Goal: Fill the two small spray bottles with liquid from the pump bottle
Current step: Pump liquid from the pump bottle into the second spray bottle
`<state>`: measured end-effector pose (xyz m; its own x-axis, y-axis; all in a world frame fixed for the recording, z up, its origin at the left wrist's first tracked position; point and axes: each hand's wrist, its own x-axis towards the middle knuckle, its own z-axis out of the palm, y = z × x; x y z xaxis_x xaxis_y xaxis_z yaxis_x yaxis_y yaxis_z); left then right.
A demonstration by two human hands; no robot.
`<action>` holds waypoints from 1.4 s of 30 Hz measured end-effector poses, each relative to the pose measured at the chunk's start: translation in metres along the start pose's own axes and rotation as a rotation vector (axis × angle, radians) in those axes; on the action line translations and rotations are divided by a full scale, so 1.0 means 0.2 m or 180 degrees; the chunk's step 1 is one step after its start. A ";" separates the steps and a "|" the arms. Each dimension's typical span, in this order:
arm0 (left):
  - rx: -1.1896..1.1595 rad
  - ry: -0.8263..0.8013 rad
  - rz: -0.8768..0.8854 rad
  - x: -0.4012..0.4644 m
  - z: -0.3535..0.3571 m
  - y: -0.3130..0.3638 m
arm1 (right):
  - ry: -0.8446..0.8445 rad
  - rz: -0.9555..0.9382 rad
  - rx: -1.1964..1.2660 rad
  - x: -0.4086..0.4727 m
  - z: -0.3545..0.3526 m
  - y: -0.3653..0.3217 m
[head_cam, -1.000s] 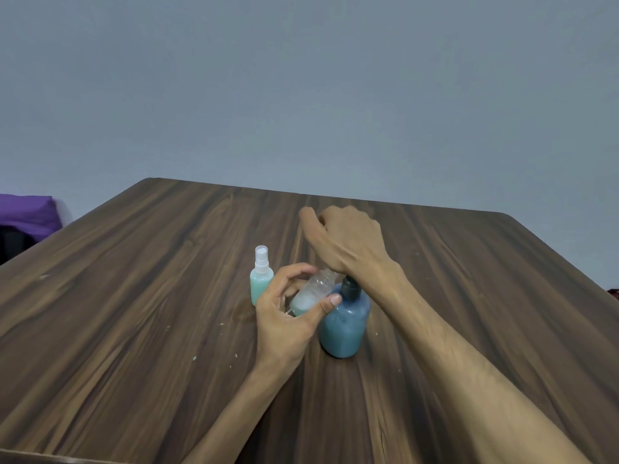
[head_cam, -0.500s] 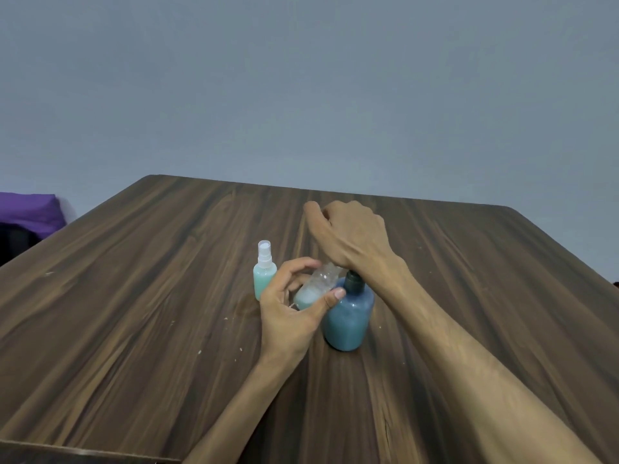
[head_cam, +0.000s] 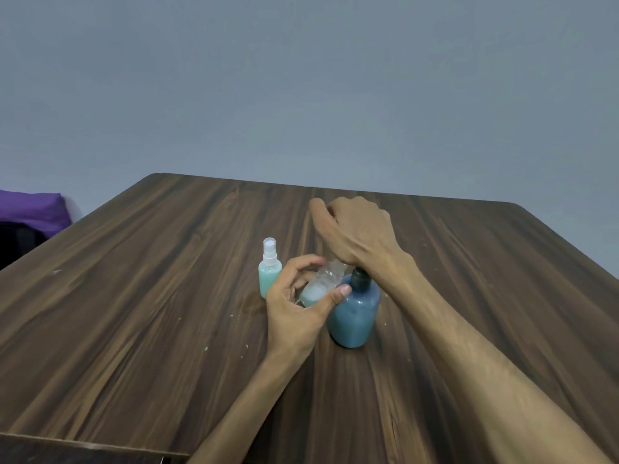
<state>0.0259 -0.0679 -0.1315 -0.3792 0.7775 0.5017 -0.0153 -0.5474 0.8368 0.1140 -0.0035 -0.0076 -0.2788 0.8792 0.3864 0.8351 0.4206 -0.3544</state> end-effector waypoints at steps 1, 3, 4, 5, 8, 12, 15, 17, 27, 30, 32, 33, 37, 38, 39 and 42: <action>-0.0009 -0.0014 -0.0043 0.00 0.00 0.00 | -0.0126 0.0021 -0.0054 0.00 0.01 0.00; -0.0028 0.0003 -0.0055 0.00 0.00 -0.01 | -0.0181 -0.0006 -0.0132 0.00 0.02 -0.01; -0.0021 0.0014 -0.0043 0.00 -0.01 -0.01 | -0.0121 -0.0032 -0.0113 0.00 0.02 -0.01; -0.0014 0.0004 -0.0031 0.00 -0.01 -0.01 | -0.0035 -0.0047 -0.0055 0.01 0.01 -0.01; -0.0011 -0.0015 -0.0041 0.00 0.00 -0.01 | 0.0076 -0.0008 0.0050 0.01 -0.01 0.00; 0.0003 -0.0018 -0.0066 0.00 -0.01 -0.02 | -0.0127 -0.0005 -0.0106 0.00 0.01 0.00; -0.0011 -0.0034 -0.0037 0.00 -0.01 -0.01 | 0.0068 -0.0017 0.0036 0.01 -0.02 0.00; 0.0002 -0.0045 -0.0043 0.00 0.00 0.00 | 0.0051 0.0003 0.0025 0.00 -0.01 0.01; 0.0056 -0.0021 -0.0011 0.00 0.00 0.00 | -0.0180 0.0040 -0.0071 0.01 0.01 0.01; 0.0036 0.0011 0.0000 0.00 0.00 -0.01 | -0.0191 -0.0023 -0.0094 0.01 0.01 0.01; 0.0032 0.0006 0.0059 0.00 0.00 0.00 | -0.0054 -0.0055 0.0032 0.00 -0.01 0.01; 0.0040 0.0003 0.0105 0.00 0.01 0.01 | -0.0030 -0.0056 0.0057 0.01 -0.01 0.01; -0.0003 0.0034 0.0096 -0.01 0.00 0.00 | -0.0287 -0.0023 -0.0107 0.00 0.02 0.01; -0.0032 0.0039 0.0101 -0.01 0.00 0.00 | -0.0281 -0.0034 -0.0127 0.00 0.02 0.01; -0.0047 0.0025 0.0103 0.00 0.00 0.00 | -0.0264 -0.0036 -0.0135 0.00 0.01 0.01; -0.0099 0.0024 0.0081 0.00 0.01 0.00 | -0.0261 -0.0023 -0.0089 0.01 0.00 0.00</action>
<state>0.0277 -0.0662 -0.1314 -0.3867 0.7610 0.5209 -0.0343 -0.5763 0.8165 0.1137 -0.0013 -0.0080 -0.3219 0.8920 0.3174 0.8455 0.4216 -0.3276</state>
